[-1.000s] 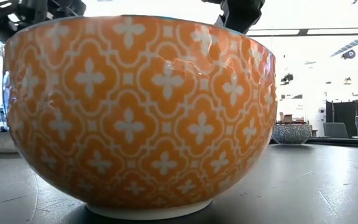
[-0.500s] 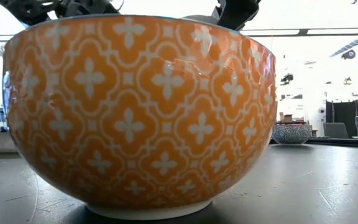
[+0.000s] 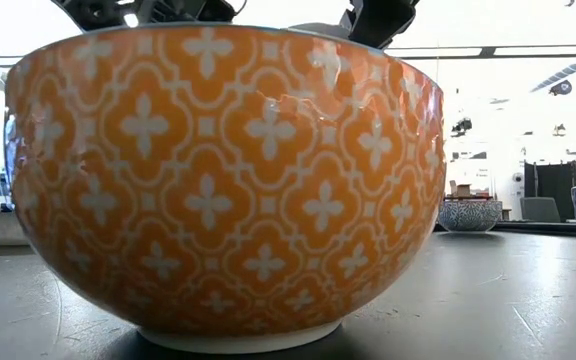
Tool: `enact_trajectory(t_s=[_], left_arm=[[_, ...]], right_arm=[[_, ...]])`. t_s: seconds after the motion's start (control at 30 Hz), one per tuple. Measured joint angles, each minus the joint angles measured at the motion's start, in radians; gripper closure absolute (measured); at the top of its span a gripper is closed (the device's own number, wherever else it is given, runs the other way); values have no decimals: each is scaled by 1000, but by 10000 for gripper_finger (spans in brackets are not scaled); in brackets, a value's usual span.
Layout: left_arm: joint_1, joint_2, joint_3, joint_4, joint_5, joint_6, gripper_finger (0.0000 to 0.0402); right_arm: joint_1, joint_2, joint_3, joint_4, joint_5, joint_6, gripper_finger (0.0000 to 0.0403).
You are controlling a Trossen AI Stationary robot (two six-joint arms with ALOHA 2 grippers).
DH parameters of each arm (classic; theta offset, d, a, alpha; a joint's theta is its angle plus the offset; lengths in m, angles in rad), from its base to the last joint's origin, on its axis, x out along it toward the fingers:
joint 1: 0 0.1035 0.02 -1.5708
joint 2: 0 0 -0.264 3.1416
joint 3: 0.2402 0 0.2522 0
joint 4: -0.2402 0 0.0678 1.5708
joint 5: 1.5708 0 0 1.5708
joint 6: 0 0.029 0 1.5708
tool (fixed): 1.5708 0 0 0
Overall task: Place and stack bowls onto a shelf
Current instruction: Put the top right white patterned bowl on the shelf
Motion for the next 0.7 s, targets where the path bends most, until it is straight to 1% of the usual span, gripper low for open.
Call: enact_trajectory(t_s=[0.23,0.33,0.47,0.7], left_arm=[[-4,21,33,-5,-1,-21,180],[-14,31,47,-6,3,-67,199],[-31,36,48,-7,17,-94,249],[-35,36,47,-7,67,-170,360]], right_arm=[[0,0,0,-6,0,-1,394],[0,0,0,-6,0,-16,394],[0,0,0,-6,-1,-24,394],[0,-1,0,-2,2,-17,391]])
